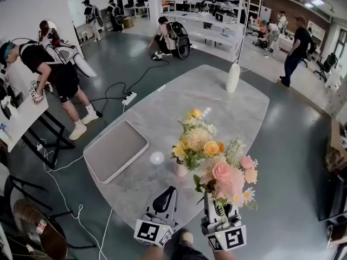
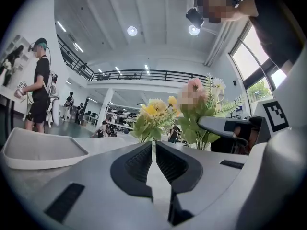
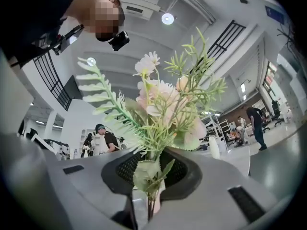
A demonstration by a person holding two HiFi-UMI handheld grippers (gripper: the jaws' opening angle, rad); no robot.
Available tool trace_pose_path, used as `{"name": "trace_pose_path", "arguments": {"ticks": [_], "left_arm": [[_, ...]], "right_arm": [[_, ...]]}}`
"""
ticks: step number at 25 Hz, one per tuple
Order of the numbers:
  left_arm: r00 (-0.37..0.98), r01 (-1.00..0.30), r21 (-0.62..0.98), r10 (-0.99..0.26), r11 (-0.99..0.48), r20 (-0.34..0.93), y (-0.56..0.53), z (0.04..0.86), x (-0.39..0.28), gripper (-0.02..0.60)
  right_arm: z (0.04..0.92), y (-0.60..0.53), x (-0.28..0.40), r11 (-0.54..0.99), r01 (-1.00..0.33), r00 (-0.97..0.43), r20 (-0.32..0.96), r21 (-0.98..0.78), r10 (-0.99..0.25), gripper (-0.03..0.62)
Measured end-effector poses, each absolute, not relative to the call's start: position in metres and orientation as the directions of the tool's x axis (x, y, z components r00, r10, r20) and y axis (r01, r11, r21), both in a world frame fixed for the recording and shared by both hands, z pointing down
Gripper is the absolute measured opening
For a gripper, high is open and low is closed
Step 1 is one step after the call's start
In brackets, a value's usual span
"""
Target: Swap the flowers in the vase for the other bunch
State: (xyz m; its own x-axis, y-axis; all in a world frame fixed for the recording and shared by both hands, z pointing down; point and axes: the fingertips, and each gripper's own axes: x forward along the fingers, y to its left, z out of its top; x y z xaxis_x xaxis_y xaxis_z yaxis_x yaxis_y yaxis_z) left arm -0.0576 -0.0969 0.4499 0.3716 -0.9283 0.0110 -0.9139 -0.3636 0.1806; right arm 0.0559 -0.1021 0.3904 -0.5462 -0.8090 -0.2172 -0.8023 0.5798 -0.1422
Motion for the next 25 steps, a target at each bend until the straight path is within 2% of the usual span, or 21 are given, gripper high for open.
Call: {"name": "trace_pose_path", "arguments": {"ticks": [3,5,9,18,25], "left_arm": [[0.367,-0.921,0.159,-0.929,-0.356,0.043,-0.116,0.459,-0.063,0.022],[0.358,-0.925,0.155,-0.932,-0.346,0.06,-0.126,0.464,-0.068,0.05],[0.363,-0.925,0.149,-0.929,-0.35,0.073,-0.148,0.473,-0.074,0.148],[0.428,-0.903,0.016,-0.896,-0.43,0.12,-0.184,0.486,-0.057,0.243],[0.479,-0.877,0.028,-0.866,-0.48,0.142,-0.204,0.487,-0.049,0.309]], "right_arm": [[0.394,-0.115,0.052,0.555,-0.824,-0.525,-0.213,-0.113,-0.824,0.089],[0.396,-0.122,0.052,0.541,-0.833,-0.512,-0.212,-0.112,-0.832,0.089],[0.4,-0.134,0.045,0.539,-0.839,-0.515,-0.207,-0.078,-0.832,0.089],[0.407,-0.139,0.046,0.469,-0.883,-0.457,-0.185,-0.021,-0.87,0.089],[0.409,-0.142,0.057,0.377,-0.926,-0.368,-0.175,-0.021,-0.913,0.089]]}}
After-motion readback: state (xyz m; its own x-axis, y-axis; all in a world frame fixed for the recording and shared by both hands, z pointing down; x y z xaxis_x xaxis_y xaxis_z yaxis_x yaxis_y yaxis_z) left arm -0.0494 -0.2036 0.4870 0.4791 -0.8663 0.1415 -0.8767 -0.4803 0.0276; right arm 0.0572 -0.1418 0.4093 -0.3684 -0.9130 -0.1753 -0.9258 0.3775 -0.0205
